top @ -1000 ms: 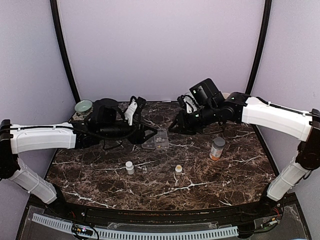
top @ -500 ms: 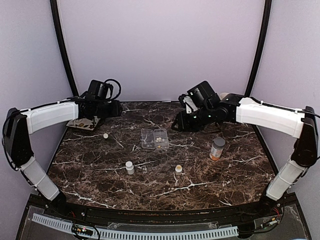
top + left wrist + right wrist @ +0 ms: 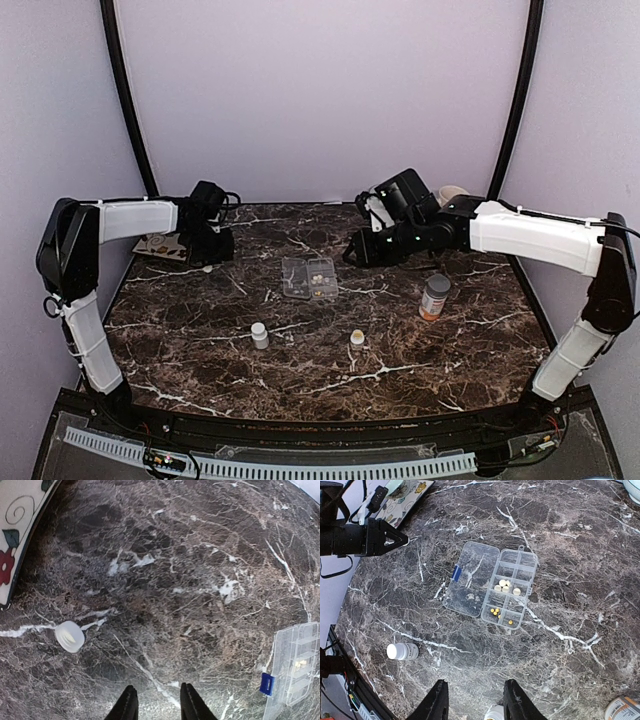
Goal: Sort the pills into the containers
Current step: Pick up the lid of the pill bottle from the center of the board.
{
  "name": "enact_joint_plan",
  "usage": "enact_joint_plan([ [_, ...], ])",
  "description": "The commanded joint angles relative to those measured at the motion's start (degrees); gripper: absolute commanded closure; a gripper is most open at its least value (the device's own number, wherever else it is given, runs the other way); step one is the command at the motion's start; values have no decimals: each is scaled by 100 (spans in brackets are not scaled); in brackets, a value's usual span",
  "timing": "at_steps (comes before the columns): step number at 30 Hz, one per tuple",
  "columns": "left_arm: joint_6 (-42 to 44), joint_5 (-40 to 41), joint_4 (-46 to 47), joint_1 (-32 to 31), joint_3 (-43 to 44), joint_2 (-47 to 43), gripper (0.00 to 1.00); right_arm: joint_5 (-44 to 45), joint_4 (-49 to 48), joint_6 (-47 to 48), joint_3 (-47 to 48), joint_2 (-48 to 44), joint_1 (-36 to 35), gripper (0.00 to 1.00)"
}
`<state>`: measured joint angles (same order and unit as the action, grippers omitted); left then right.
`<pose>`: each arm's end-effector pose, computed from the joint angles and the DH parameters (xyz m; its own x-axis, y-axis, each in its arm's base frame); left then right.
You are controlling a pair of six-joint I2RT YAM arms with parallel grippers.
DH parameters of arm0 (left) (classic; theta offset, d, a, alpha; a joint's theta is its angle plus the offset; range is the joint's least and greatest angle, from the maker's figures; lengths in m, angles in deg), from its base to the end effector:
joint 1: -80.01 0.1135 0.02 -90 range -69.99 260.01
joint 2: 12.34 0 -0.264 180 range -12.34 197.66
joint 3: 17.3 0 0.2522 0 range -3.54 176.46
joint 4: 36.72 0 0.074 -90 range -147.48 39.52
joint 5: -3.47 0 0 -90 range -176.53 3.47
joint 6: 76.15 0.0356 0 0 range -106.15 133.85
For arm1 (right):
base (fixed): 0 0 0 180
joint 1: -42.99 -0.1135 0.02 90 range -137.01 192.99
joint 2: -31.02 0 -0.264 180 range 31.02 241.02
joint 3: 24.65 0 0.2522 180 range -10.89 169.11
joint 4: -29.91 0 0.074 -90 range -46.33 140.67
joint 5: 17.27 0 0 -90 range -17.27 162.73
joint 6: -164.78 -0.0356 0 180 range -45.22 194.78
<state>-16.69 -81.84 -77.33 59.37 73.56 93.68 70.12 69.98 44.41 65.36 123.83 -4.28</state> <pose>0.3734 -0.1375 0.2108 -0.8230 -0.2312 -0.5188 -0.1276 0.9653 -0.2276 0.2466 0.2693 0.2903 -0.7807 -0.1009 -0.6167 -0.4192 0.8163 0.3973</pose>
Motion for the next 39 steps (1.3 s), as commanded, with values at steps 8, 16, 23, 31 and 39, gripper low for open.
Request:
enact_joint_plan([
  [8,-194,-486,-103,526,120,348,69,-88,-205,126,96,110,48,60],
  [16,-153,-443,-321,713,294,552,69,-123,-214,144,180,193,71,60],
  [23,-185,-392,-335,895,279,512,68,-216,-196,215,331,347,122,60],
  [31,-165,-559,-268,925,275,637,69,-325,-196,275,468,502,195,60],
  [39,-116,-639,-261,922,336,736,70,-449,-204,312,569,656,258,60],
])
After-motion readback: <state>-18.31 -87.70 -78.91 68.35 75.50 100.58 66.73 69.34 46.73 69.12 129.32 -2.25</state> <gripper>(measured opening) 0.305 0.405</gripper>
